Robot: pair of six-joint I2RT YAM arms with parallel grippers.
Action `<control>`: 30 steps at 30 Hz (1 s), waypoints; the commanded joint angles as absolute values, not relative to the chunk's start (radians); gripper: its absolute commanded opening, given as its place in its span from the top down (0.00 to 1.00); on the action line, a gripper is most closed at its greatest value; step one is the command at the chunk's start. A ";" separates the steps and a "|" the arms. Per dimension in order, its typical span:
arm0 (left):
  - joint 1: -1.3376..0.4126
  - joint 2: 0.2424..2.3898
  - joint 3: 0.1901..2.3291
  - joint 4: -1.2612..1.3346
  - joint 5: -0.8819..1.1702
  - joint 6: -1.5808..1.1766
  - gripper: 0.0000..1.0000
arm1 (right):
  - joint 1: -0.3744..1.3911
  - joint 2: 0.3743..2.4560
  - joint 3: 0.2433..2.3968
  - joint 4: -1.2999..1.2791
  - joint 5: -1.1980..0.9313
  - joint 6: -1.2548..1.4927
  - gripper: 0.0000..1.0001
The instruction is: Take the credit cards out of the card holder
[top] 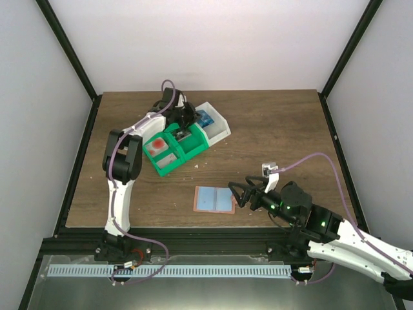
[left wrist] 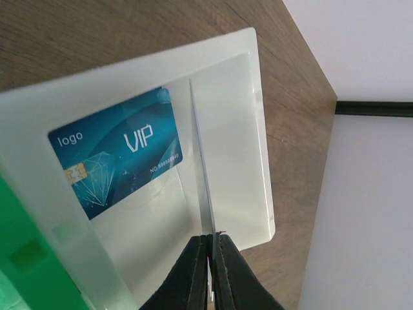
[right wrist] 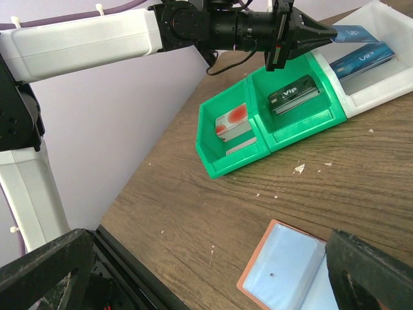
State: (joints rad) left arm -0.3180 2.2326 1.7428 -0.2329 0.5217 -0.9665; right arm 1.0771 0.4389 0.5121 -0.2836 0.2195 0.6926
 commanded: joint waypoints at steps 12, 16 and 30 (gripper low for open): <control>-0.298 2.286 1.810 -0.278 0.490 -0.931 0.92 | 1.084 0.437 0.563 -0.264 0.241 0.700 0.00; -0.299 2.302 1.818 -0.275 0.490 -0.935 0.92 | 1.085 0.436 0.563 -0.273 0.240 0.710 0.00; -0.296 2.280 1.865 -0.298 0.466 -0.906 0.74 | 1.085 0.430 0.561 -0.274 0.238 0.696 0.00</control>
